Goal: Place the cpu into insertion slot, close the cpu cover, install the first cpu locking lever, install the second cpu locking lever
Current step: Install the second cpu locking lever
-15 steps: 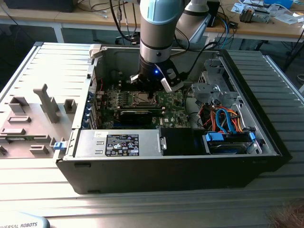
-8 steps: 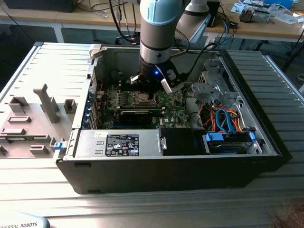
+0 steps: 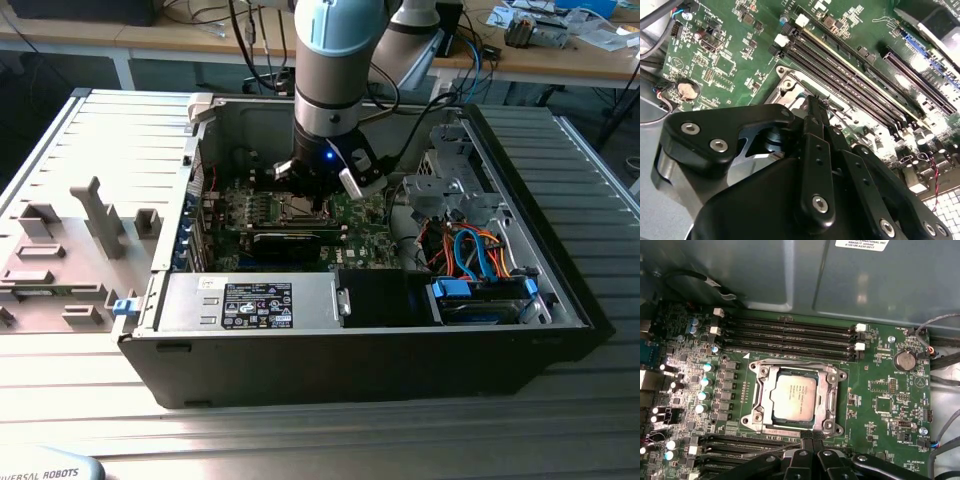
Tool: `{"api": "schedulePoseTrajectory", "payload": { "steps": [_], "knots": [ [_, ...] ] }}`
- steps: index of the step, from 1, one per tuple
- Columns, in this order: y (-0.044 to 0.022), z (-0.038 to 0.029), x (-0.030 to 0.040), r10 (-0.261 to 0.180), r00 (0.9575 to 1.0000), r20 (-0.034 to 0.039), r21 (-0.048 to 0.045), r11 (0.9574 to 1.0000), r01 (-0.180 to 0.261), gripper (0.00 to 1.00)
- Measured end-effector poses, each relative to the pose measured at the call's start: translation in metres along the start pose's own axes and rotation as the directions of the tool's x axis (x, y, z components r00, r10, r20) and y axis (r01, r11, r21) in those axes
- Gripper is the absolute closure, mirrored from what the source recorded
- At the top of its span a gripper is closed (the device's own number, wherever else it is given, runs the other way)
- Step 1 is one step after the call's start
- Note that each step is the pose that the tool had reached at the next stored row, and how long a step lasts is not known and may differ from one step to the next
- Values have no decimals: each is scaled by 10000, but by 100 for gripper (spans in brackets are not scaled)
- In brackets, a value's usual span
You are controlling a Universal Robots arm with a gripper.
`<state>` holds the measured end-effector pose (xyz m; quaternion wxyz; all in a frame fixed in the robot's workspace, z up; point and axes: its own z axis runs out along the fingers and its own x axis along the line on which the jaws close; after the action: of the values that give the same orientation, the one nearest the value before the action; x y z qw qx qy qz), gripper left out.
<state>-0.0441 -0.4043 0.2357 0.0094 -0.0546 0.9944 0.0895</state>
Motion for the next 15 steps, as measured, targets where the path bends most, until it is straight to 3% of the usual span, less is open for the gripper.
{"api": "schedulePoseTrajectory", "payload": {
  "steps": [4,15],
  "knots": [
    [-13,0,27,0,10000,0,-3,10000,0,89],
    [-120,-4,248,0,10000,5,-49,10000,0,89]
  ]
}}
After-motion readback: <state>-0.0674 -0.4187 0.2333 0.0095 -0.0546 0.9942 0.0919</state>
